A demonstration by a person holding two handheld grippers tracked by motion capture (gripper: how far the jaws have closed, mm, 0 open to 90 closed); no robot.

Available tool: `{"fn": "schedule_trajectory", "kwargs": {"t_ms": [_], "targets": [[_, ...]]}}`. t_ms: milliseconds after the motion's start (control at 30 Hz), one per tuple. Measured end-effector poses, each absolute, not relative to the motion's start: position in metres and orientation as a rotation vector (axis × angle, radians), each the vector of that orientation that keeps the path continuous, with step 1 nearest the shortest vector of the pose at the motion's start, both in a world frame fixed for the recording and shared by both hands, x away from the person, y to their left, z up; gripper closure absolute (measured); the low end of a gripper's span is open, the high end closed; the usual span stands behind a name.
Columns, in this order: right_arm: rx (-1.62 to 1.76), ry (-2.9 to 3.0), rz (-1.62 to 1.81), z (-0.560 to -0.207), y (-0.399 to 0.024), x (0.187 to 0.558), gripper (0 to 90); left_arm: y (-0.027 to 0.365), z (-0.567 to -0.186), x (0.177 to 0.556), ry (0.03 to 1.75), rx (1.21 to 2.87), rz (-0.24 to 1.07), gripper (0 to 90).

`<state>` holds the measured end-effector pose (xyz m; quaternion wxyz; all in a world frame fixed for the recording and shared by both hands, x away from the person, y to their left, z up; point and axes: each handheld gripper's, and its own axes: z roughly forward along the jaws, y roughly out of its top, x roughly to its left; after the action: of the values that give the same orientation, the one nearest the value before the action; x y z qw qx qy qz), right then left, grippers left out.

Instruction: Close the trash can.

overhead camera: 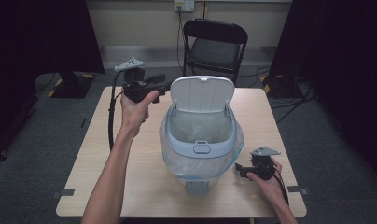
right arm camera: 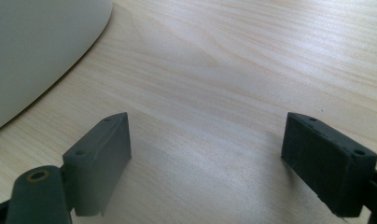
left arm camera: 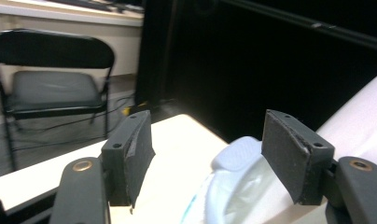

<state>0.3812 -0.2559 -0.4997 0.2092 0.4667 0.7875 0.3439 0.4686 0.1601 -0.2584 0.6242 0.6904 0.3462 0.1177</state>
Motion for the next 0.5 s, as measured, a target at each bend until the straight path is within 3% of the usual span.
{"fn": "schedule_trajectory", "kwargs": {"t_ms": [333,500], "targets": [[1.298,2.191,0.956,-0.500,-0.256,0.381,14.5,0.153,-0.254,0.447,0.688,1.646,0.276,32.2],[1.298,2.191,0.957,-0.500,-0.256,0.381,14.6,0.152,-0.257,0.433,0.676,1.681,0.314,27.4]]}}
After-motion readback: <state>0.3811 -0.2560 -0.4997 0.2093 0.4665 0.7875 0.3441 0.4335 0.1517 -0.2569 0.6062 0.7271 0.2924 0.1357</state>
